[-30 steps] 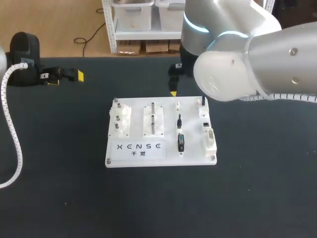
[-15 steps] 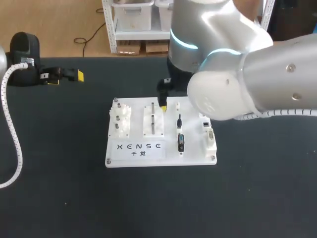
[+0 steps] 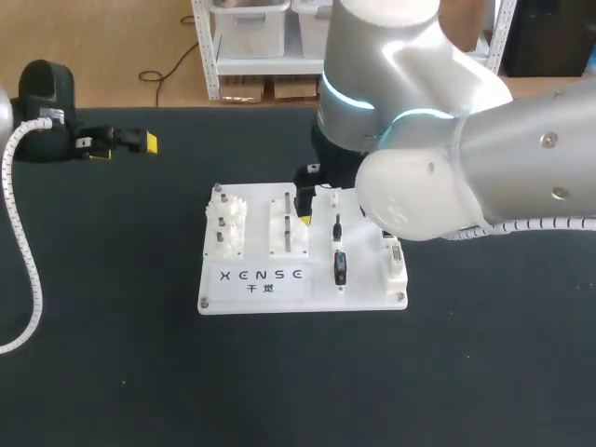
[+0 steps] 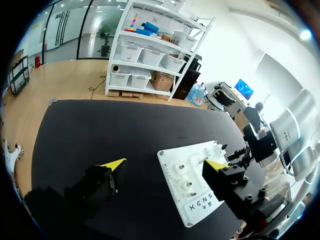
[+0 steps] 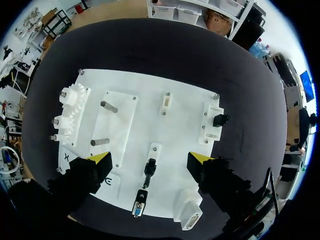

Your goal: Insert the USB connector, Ethernet cable, and multi-pin plug into their matching sockets one by one.

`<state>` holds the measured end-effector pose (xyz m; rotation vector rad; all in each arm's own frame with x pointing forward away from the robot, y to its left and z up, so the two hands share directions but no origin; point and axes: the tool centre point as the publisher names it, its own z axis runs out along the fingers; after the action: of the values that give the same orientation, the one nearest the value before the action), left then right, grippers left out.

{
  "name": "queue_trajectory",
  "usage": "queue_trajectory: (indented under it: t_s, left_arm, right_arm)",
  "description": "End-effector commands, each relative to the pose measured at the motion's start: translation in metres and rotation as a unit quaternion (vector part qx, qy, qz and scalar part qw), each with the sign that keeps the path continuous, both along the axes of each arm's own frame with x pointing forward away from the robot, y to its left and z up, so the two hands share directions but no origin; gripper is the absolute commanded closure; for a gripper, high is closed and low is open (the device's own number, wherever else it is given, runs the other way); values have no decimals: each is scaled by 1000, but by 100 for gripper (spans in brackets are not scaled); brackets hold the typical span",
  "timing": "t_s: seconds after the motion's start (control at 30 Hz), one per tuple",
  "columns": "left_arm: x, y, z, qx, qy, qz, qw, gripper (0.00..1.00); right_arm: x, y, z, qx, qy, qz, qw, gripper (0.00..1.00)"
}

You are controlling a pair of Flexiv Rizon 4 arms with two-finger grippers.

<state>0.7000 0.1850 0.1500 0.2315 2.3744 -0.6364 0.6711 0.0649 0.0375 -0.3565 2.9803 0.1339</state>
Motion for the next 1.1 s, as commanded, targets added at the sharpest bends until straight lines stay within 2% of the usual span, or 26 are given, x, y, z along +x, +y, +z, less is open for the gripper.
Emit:
queue_trajectory:
  t_s: [0.03, 0.73, 0.97, 1.1]
  left_arm:
    - [0, 0, 0, 0, 0, 0, 1000, 0]
    - [0, 0, 0, 0, 0, 0, 1000, 0]
    - [0, 0, 0, 0, 0, 0, 1000, 0]
    - [0, 0, 0, 0, 0, 0, 1000, 0]
  right_arm:
    - [0, 0, 1, 0, 1, 0, 1000, 0]
    - [0, 0, 1, 0, 1, 0, 1000, 0]
    - [-2, -6, -10, -33, 4, -60, 998, 0]
    - [-4, -6, -11, -37, 7, -66, 997, 0]
